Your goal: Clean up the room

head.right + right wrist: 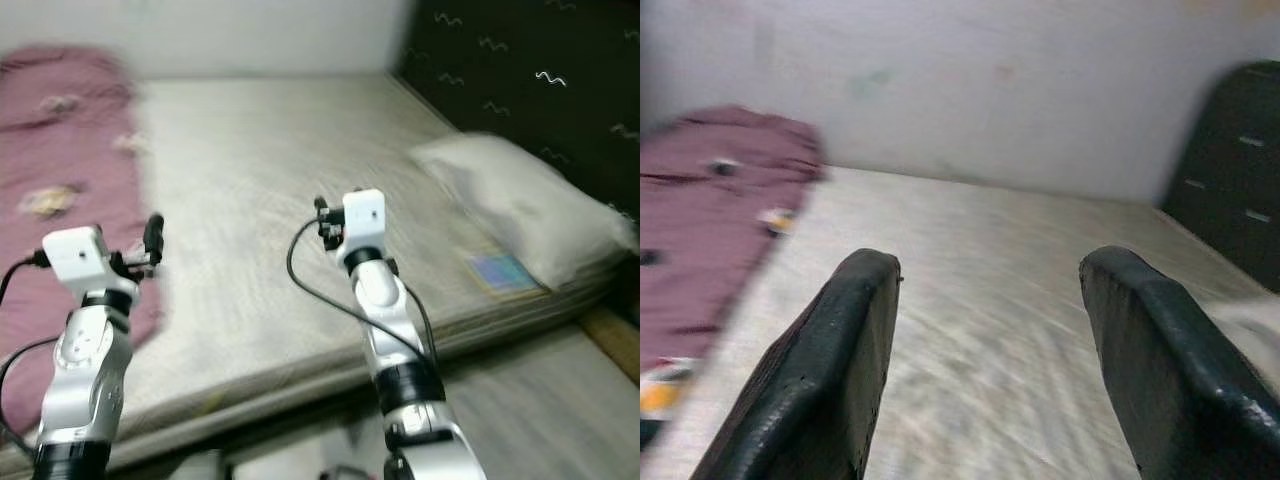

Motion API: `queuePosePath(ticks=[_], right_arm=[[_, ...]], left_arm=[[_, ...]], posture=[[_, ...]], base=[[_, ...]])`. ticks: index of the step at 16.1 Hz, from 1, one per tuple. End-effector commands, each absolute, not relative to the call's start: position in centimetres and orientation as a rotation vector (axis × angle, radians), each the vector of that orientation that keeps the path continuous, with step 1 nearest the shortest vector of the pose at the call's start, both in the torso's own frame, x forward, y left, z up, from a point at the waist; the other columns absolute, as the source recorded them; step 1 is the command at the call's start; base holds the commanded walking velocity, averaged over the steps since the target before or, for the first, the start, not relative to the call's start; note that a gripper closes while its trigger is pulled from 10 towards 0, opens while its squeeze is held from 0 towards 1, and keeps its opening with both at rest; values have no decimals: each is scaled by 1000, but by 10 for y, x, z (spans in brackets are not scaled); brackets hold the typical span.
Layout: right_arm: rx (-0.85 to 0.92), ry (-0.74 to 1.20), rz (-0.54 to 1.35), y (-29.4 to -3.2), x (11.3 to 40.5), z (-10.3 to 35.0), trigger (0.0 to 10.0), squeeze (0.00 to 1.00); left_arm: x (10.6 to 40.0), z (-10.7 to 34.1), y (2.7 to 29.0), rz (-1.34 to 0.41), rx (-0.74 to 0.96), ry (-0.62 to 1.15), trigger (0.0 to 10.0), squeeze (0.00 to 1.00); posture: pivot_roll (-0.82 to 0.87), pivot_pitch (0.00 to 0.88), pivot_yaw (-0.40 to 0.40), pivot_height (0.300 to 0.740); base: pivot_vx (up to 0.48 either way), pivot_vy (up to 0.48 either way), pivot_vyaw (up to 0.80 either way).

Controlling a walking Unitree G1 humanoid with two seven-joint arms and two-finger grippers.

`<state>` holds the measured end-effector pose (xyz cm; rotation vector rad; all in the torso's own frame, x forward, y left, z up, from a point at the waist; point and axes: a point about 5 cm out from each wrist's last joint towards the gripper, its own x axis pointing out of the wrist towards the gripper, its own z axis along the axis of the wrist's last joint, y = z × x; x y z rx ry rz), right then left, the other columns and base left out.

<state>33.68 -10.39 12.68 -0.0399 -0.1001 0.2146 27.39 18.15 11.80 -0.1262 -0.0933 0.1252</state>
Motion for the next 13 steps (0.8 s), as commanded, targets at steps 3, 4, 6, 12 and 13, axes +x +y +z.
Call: queuePosePath(ticks=[3, 4, 6, 12, 13], right_arm=[[-46, -93, 194, -113, 338, 125, 10000, 0], [-46, -92, 194, -112, 338, 125, 10000, 0], [-45, -89, 194, -112, 338, 124, 10000, 0], [-28, -85, 185, -113, 339, 124, 10000, 0], [-27, -86, 184, -113, 339, 124, 10000, 0]], left_arm=[[275, 117, 173, 99, -127, -85, 10000, 0], [275, 117, 173, 99, -127, -85, 10000, 0], [275, 116, 173, 100, -130, -83, 10000, 0], [276, 117, 171, 87, -148, -83, 10000, 0], [276, 117, 172, 95, -152, -78, 10000, 0]], posture=[[6, 0, -70, 740], [6, 0, -70, 740], [6, 0, -70, 740], [4, 0, -74, 740], [2, 0, -71, 740]], base=[[0, 295, 694], [0, 442, 587], [0, 446, 541], [0, 442, 0], [0, 442, 0]])
